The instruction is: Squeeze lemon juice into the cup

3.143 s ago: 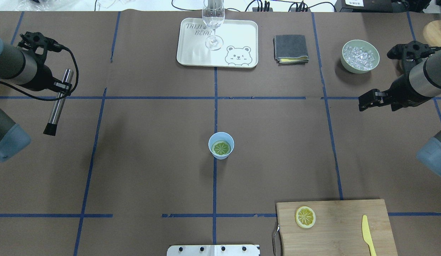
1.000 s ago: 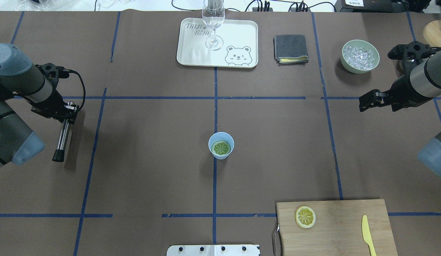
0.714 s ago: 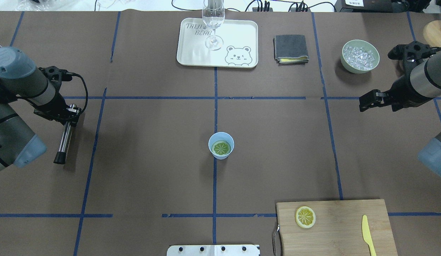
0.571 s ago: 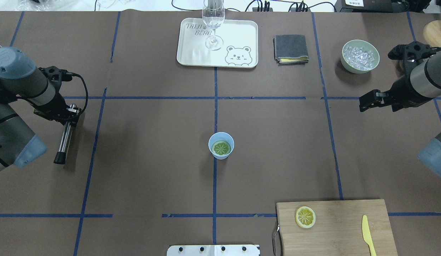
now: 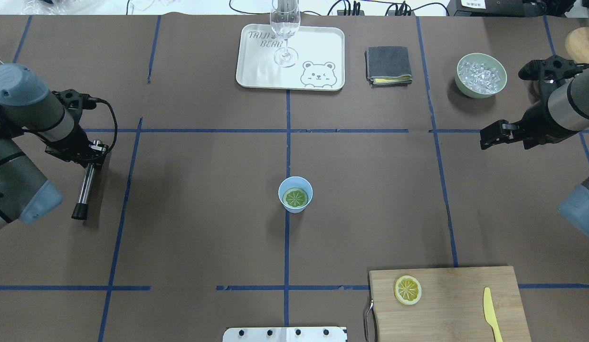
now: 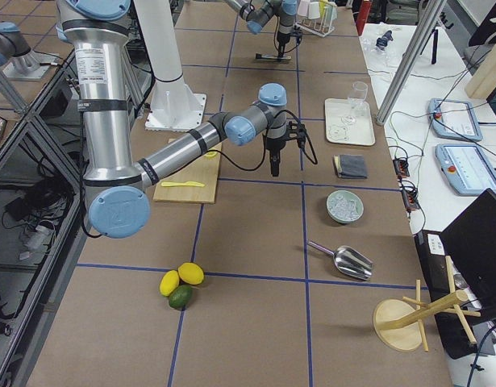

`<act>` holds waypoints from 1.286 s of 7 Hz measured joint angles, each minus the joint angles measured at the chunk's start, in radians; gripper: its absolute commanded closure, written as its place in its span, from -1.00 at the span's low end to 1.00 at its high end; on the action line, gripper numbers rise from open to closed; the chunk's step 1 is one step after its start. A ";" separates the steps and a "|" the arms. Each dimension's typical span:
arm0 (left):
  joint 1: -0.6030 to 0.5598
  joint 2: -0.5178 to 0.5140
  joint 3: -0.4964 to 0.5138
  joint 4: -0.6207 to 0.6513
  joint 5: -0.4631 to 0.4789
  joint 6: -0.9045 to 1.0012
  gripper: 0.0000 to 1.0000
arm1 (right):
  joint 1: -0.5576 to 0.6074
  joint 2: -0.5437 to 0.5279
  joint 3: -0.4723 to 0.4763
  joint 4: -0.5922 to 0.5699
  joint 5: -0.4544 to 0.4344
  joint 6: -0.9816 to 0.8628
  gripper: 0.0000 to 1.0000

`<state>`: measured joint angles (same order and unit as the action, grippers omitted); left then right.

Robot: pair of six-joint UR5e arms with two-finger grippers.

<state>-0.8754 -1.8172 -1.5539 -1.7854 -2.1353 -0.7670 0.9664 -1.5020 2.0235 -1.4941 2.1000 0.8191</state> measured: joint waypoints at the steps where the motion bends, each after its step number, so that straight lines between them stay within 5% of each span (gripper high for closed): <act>1: 0.000 -0.001 0.002 0.000 0.000 0.000 0.07 | 0.000 0.000 0.001 0.000 0.000 0.000 -1.00; 3: 0.001 -0.002 0.006 0.000 0.001 0.001 -0.14 | 0.001 0.000 0.001 0.000 0.000 0.000 -1.00; 4: 0.001 -0.002 0.004 0.001 0.000 0.001 -0.99 | 0.002 0.000 0.002 0.000 0.000 0.000 -1.00; 7: -0.032 0.012 -0.110 0.009 -0.003 0.003 -1.00 | 0.040 -0.003 0.001 -0.001 0.032 -0.028 -1.00; 9: -0.173 0.053 -0.200 0.014 -0.035 0.133 -1.00 | 0.126 -0.031 -0.016 -0.006 0.086 -0.160 -1.00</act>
<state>-1.0486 -1.7645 -1.7543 -1.7718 -2.1704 -0.6339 1.0928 -1.5330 2.0077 -1.5000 2.1861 0.6587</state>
